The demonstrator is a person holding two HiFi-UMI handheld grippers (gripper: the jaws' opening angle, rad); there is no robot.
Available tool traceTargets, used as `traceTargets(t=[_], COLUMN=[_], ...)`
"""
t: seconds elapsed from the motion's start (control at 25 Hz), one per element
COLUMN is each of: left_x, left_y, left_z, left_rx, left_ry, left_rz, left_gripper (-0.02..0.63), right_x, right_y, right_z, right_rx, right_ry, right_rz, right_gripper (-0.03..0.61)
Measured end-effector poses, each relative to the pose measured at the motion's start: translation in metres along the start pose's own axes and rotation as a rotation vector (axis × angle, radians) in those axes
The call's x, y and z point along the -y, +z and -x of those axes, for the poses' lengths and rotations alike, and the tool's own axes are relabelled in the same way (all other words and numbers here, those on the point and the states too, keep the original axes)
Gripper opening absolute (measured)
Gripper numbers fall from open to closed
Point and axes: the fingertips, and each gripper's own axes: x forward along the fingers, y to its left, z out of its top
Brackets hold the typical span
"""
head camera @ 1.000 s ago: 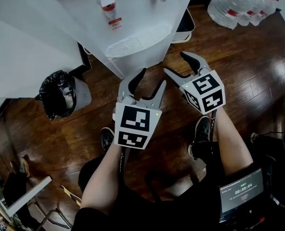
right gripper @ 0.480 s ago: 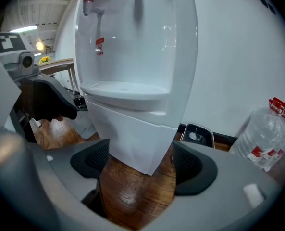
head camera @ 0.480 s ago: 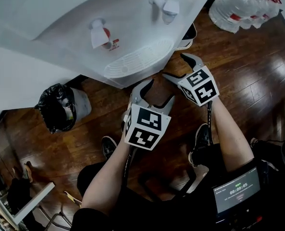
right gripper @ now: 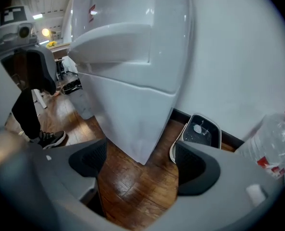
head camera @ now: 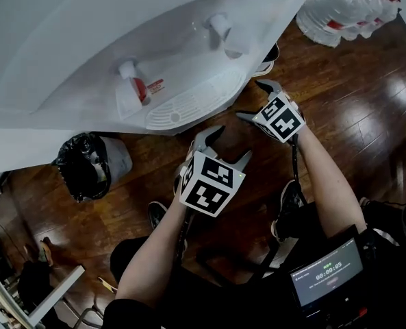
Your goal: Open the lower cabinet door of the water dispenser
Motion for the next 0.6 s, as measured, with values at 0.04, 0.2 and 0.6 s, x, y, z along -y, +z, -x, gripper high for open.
traceTargets(t=[0.04, 0.2, 0.6], left_x=[-0.002, -0.01, -0.002], left_y=[0.0, -0.003, -0.012], left_z=[0.0, -0.001, 0.002], left_rx=[-0.005, -0.034, -0.086], left_ry=[0.002, -0.002, -0.062], left_rz=[0.001, 0.003, -0.036], left_gripper=[0.325, 0.325, 0.325], right_x=[0.001, 0.007, 0.003], right_y=[0.001, 0.018, 0.044], right_z=[-0.002, -0.008, -0.024], right_rx=[0.003, 0.029, 0.061], right_ry=[0.0, -0.027, -0.022], right_rz=[0.015, 0.044, 0.083], right_gripper=[0.446, 0.446, 0.462])
